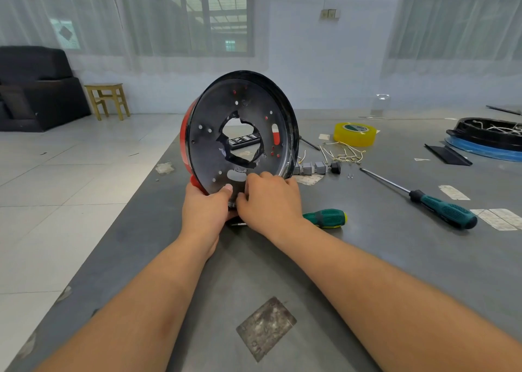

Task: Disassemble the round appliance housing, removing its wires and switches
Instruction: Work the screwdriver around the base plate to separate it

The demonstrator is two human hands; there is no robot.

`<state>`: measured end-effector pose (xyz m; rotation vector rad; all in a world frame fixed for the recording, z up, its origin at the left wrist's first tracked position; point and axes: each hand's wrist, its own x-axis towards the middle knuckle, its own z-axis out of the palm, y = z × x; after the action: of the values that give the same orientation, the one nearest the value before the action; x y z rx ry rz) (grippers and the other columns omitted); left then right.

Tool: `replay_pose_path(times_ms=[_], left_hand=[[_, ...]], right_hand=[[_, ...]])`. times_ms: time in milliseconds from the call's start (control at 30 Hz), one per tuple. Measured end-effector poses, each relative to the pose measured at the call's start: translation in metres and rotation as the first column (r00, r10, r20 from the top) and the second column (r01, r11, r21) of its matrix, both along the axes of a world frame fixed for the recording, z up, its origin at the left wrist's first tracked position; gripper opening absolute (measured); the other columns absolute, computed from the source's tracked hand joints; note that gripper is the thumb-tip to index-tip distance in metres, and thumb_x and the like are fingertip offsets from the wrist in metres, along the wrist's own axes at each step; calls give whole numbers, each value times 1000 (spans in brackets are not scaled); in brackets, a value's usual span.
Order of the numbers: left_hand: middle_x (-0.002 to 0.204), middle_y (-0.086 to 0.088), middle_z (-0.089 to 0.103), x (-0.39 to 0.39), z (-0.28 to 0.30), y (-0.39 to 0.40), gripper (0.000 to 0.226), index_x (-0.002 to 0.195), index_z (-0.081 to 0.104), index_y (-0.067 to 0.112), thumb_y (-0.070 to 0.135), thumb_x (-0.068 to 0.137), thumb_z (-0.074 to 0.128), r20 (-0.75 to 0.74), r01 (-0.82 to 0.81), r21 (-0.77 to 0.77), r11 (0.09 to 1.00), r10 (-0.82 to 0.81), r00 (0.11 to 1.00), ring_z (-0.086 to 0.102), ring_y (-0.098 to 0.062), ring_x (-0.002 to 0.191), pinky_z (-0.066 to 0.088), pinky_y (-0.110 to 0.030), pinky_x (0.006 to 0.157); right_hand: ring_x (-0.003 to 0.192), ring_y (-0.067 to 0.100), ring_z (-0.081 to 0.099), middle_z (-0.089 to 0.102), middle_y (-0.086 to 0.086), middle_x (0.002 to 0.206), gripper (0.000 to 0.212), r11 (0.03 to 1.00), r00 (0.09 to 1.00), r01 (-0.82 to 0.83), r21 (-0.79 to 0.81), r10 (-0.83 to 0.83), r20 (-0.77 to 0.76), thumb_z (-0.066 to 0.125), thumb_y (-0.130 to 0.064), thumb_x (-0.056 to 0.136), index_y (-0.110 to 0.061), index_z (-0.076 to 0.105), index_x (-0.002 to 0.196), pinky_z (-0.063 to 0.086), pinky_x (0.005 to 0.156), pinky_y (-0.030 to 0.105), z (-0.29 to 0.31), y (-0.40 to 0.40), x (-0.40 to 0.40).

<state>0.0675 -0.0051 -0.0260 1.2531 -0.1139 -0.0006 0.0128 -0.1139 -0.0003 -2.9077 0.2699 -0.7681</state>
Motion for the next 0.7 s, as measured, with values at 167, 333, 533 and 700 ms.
replay_pose_path(times_ms=[167,333,533,700], left_hand=[[117,-3,75,1,-2,0,39,121,61,28,-1,97,68,-2,-7,7,1000,7,1000,75,-25,102,66,-44,70],[120,-4,74,0,-2,0,39,125,61,27,0,97,67,8,5,21,1000,-5,1000,74,-27,106,66,-44,71],[118,-4,75,-1,0,0,38,124,61,26,0,98,67,13,11,36,999,-12,1000,75,-25,103,64,-38,65],[111,-2,77,-3,1,-1,38,111,63,32,-2,97,67,28,1,33,999,-2,1000,77,-24,96,64,-38,63]], right_hand=[[98,27,62,66,3,101,22,999,1000,1,33,0,-23,52,-35,93,-18,65,101,36,86,42,0,-2,2],[97,25,62,66,1,100,16,996,1000,-22,86,23,-13,58,-30,90,-19,66,98,31,79,38,1,-6,2],[94,24,62,66,1,96,17,989,999,-49,138,52,-16,60,-33,85,-19,64,94,34,75,37,1,-9,3],[90,27,61,64,3,92,23,984,999,-40,175,40,3,53,-41,87,-19,58,88,38,75,39,-2,-8,5]])
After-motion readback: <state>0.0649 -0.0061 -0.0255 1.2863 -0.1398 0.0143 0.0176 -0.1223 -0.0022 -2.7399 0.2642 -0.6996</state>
